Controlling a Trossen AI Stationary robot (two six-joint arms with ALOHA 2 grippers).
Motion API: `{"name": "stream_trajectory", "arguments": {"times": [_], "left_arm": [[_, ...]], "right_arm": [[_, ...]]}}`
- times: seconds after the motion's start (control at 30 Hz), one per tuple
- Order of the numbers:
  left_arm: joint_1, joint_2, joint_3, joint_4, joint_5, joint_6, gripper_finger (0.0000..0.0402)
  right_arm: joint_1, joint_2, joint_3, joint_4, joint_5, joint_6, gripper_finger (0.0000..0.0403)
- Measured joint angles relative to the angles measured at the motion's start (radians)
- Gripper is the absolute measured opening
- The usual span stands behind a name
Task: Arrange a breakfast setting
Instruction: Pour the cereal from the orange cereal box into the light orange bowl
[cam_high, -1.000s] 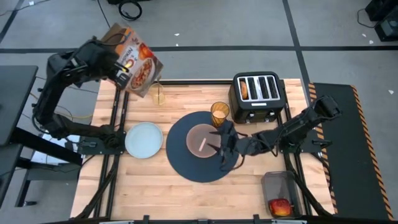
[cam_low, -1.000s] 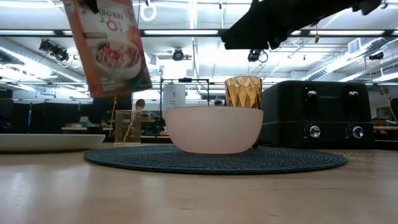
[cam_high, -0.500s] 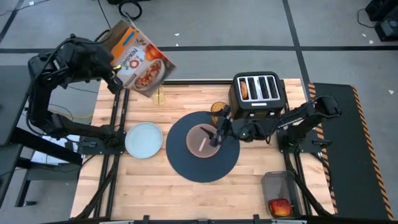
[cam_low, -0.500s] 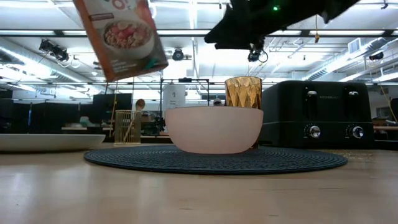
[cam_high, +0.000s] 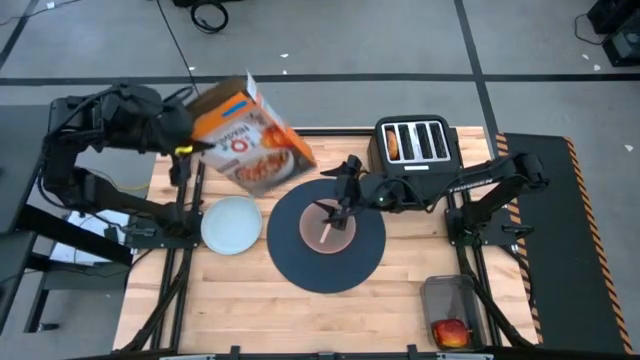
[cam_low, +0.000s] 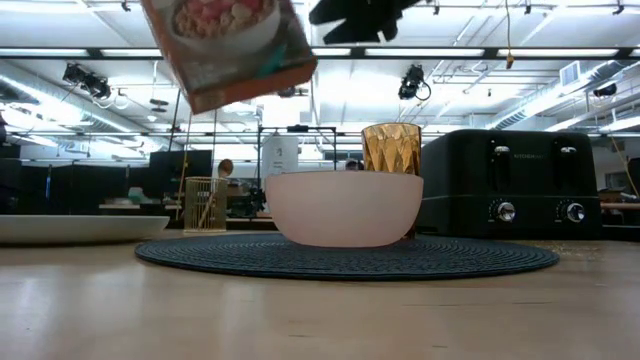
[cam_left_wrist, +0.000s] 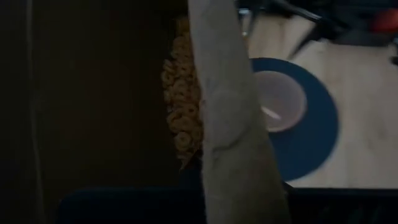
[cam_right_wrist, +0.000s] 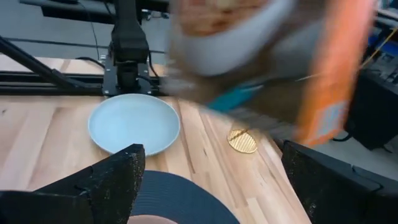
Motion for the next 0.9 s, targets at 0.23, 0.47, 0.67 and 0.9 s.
{"name": "stream_trajectory", "arguments": {"times": [0.23,0.47,0.67,0.9], "left_arm": [[-0.153,0.001,0.0,0.002,-0.017,-0.056,0.0001],[-0.227,0.001,0.0,0.005,-0.059,-0.063,0.0001],[-0.285,0.001,0.0,0.008,-0.06,-0.068,0.0001],[-0.331,0.001,0.0,0.033,-0.066,-0.06,0.0001]], "right_arm": [[-0.009,-0.001,0.078,-0.111,-0.022,0.097,0.0393],[0.009,-0.003,0.053,-0.067,-0.06,0.128,0.0393],[-0.027,-0.04,0.047,-0.06,-0.118,0.118,0.0393],[-0.12,-0.072,0.048,-0.045,-0.45,0.145,0.0393]]}}
